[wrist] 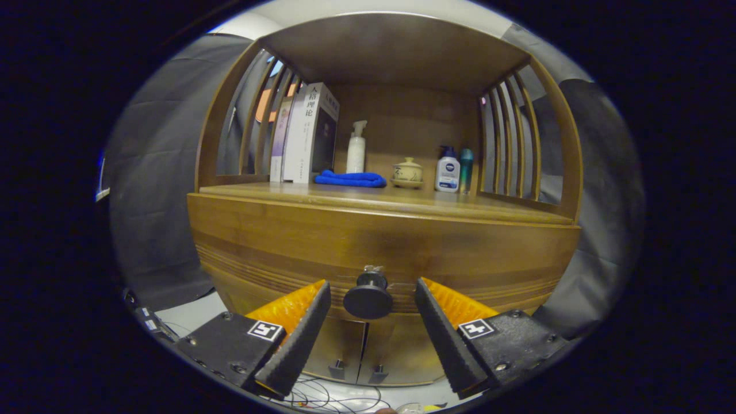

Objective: Pull open the drawer, take out the items inside it, and place them on the countertop above the cabinet.

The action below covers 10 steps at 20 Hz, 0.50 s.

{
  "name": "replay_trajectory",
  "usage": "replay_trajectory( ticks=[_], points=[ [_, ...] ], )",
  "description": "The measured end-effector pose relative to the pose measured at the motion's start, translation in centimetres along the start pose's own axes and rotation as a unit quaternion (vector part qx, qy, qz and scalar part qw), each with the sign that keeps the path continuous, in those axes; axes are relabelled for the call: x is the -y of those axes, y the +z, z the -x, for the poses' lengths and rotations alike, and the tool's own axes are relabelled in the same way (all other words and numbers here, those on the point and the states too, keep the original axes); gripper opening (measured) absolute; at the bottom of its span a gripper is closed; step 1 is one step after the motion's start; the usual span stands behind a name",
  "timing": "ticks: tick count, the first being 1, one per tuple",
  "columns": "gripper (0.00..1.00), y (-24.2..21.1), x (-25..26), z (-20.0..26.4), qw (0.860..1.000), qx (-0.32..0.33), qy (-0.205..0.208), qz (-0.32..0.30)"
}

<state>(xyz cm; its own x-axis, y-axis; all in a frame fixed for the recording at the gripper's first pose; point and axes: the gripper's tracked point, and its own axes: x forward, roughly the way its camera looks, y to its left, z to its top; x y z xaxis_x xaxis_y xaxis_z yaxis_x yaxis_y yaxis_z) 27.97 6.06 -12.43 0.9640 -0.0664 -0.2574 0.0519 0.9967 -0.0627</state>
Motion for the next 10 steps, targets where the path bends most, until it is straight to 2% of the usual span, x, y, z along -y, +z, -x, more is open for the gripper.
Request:
replay_trajectory(
  ticks=[1, 6, 8, 10],
  points=[
    [0.93, -0.11, 0.14, -0.2, 1.0, -0.002, -0.004, 0.002],
    [0.58, 0.18, -0.23, -0.79, 1.0, 0.001, -0.009, 0.012],
    [0.52, 0.13, 0.09, -0.84, 0.999, -0.005, -0.033, 0.024],
    [0.45, 0.06, -0.01, -0.86, 0.999, -0.01, -0.031, 0.012]
  ],
)
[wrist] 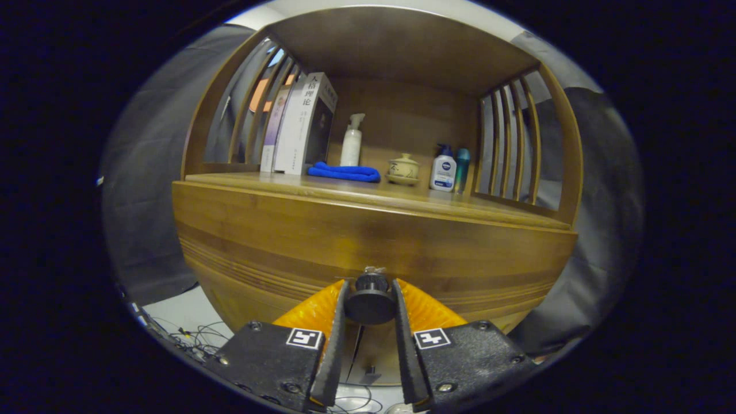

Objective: Pull open the drawer, take out the items inside it, and place them on the countertop above the cabinet.

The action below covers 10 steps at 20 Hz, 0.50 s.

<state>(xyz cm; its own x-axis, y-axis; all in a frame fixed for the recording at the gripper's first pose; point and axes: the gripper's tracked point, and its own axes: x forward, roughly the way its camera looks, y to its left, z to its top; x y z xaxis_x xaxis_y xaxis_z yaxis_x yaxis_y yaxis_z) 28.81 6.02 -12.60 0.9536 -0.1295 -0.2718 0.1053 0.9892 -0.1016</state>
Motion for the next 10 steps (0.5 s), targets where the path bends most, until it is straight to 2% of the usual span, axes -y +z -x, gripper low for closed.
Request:
replay_trajectory(
  ticks=[3, 10],
  points=[
    [0.43, -0.2, 0.0, 0.0, 1.0, -0.009, 0.012, -0.007],
    [0.36, -0.6, 0.0, 1.7, 1.0, -0.011, 0.012, -0.001]
  ],
)
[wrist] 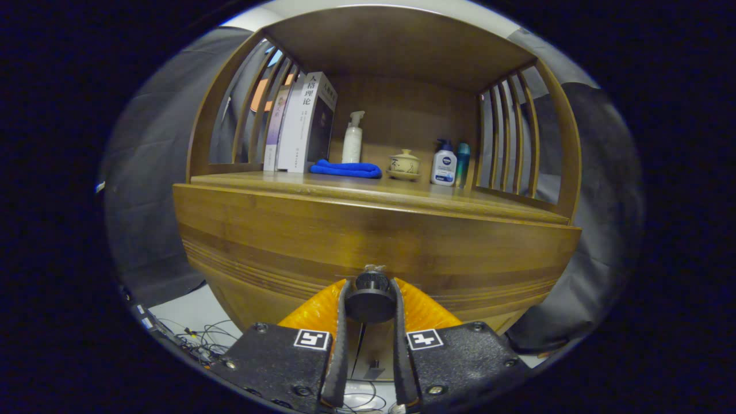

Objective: Pull open the drawer, take out the items inside it, and place them on the countertop above the cabinet.

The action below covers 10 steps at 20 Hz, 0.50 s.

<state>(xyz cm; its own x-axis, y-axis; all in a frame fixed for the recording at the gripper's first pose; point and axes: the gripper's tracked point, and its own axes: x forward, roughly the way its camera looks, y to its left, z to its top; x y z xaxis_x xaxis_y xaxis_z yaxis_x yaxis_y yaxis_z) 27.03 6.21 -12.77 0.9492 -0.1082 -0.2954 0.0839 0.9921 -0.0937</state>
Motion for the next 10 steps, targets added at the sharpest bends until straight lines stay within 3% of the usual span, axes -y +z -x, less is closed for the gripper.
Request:
replay_trajectory(
  ticks=[10],
  points=[
    [0.36, -2.4, -0.3, 7.9, 0.999, -0.002, 0.018, -0.03]
  ],
)
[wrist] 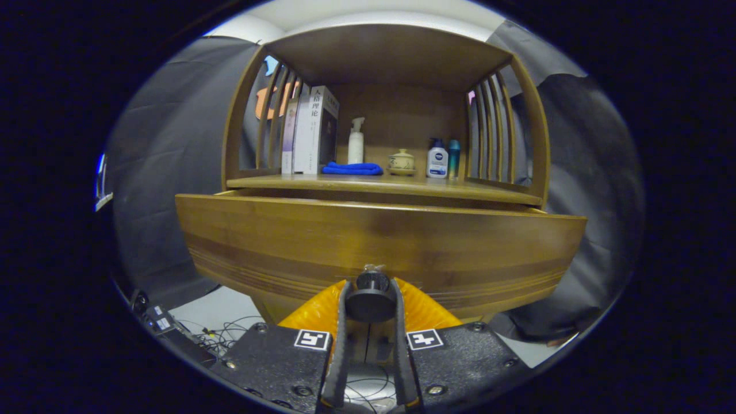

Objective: Pull open the drawer, take out the items inside it, and place them on the countertop above the cabinet.

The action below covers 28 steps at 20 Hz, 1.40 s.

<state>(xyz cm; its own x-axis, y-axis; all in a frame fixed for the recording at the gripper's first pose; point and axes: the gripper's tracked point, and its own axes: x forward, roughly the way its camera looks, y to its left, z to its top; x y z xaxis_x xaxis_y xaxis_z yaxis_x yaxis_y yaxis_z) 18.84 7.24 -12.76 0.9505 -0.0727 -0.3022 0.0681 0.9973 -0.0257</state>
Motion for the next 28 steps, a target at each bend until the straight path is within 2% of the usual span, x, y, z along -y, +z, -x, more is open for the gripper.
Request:
replay_trajectory(
  ticks=[4, 9, 20, 21, 26, 28],
  points=[
    [0.35, -1.2, -0.5, 3.4, 1.0, -0.002, 0.008, -0.027],
    [0.35, -2.0, -1.3, 5.8, 0.999, -0.002, 0.016, -0.03],
    [0.37, -2.6, -1.5, 6.9, 0.999, 0.004, 0.018, -0.028],
    [0.41, -2.6, -1.5, 7.0, 0.999, 0.009, 0.017, -0.034],
    [0.86, 3.0, 0.2, 9.7, 0.994, 0.104, -0.001, -0.031],
    [0.87, 6.2, 0.5, 9.7, 0.992, 0.126, -0.001, -0.019]
  ],
)
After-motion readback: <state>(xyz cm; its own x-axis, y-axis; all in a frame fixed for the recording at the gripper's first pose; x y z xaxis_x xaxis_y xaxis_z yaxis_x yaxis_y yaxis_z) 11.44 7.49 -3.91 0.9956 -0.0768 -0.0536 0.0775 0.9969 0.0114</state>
